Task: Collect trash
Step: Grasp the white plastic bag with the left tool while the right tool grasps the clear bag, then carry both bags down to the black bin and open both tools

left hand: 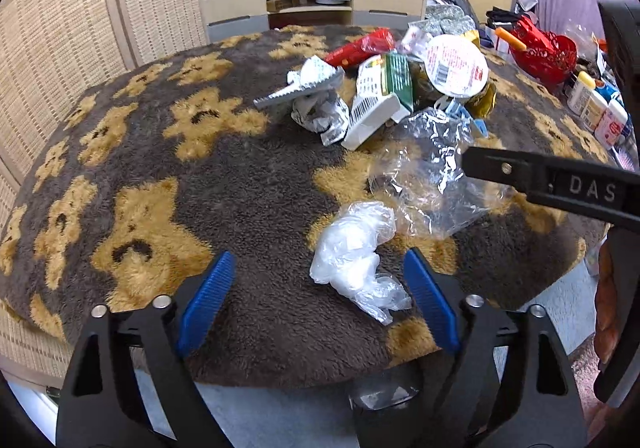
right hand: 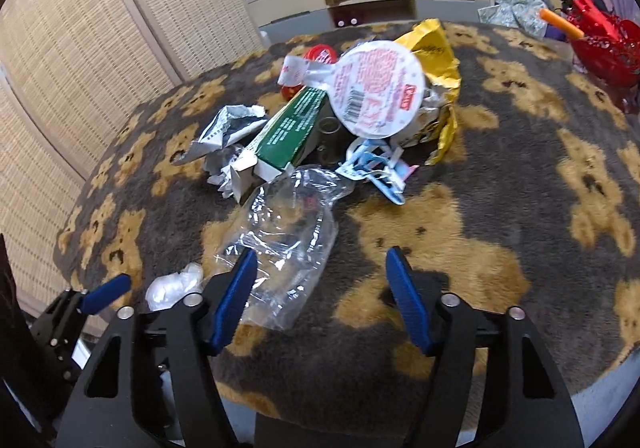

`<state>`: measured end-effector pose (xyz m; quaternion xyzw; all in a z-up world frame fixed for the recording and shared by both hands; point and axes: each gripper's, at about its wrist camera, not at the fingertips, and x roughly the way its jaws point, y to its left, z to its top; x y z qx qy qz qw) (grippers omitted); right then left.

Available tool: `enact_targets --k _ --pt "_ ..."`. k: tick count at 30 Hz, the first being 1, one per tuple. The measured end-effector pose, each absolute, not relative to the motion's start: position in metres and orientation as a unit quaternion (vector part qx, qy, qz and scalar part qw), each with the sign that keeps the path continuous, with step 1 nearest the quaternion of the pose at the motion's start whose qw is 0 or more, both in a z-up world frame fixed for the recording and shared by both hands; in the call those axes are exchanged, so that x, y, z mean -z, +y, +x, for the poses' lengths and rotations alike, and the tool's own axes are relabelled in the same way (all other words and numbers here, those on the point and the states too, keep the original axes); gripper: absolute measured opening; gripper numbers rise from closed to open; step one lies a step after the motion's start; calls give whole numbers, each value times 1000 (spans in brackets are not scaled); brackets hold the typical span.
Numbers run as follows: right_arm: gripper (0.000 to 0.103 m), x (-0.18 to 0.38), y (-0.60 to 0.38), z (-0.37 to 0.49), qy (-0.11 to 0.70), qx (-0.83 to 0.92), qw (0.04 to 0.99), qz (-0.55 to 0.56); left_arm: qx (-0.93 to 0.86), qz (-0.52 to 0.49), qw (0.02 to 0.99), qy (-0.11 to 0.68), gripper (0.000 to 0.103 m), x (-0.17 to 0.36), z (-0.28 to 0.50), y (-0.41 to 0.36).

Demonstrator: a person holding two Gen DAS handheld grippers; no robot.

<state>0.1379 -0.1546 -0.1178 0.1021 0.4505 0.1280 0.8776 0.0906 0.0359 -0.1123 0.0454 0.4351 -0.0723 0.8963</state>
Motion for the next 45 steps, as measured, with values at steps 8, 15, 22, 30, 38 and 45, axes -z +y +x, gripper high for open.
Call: enact_targets --k 8,15,22,30,38,45 --pt "40 135 -139 150 469 -150 864 103 95 47 889 446 51 128 100 34" --pt "26 131 -137 145 456 -155 871 94 91 36 891 444 28 127 100 36" --pt "16 120 -152 130 444 -147 879 87 104 27 889 445 22 120 88 31" --pt "15 114 -184 91 449 -138 880 76 127 23 888 441 21 107 57 11" --pt "15 108 -211 39 449 -154 877 75 147 19 880 451 21 109 16 -10" --pt "15 135 -216 0 483 -167 857 61 153 -10 860 486 21 140 -12 -20"
